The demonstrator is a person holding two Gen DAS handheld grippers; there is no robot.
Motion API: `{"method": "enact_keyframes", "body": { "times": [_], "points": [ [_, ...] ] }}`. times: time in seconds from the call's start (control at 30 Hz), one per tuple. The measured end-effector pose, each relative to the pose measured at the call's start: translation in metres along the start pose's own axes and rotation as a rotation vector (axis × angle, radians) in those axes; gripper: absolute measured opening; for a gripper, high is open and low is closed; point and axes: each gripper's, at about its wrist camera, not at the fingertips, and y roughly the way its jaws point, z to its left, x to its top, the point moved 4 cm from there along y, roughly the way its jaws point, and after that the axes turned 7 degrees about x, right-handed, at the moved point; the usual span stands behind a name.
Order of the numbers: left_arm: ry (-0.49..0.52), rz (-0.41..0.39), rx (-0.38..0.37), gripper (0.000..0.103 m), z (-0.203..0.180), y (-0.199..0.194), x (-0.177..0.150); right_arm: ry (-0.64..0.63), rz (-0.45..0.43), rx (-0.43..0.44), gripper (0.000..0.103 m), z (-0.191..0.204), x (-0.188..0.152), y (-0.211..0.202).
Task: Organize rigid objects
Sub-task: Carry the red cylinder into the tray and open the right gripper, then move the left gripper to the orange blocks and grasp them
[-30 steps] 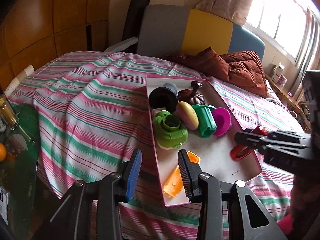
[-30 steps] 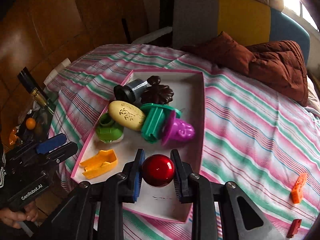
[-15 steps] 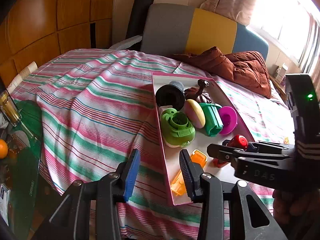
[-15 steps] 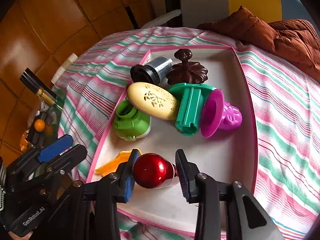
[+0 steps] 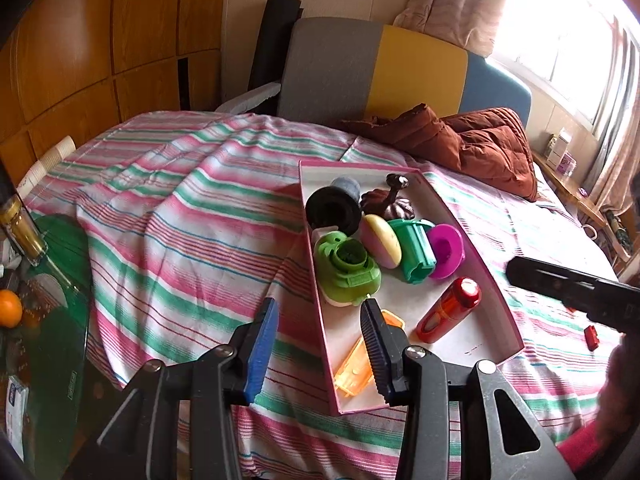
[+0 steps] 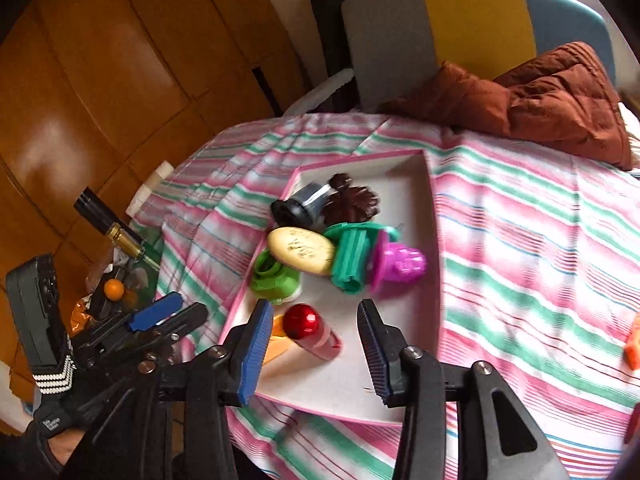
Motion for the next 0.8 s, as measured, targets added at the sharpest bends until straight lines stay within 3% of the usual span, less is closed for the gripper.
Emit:
{"method": "enact_keyframes", "body": {
  "times": [0.4,0.8],
  "points": [
    [0.074,-0.039,-0.023,0.044,-0.026,-0.014,0.005,0.127,-0.041,-0.222,0.044,-0.090,-0.014,-0.062],
    [0.152,-0.065,-0.059,0.044,-0.055,-0.024,0.007,0.259,-0.080,-0.360,0.044,-0.162,-0.032,-0.110]
  ]
}}
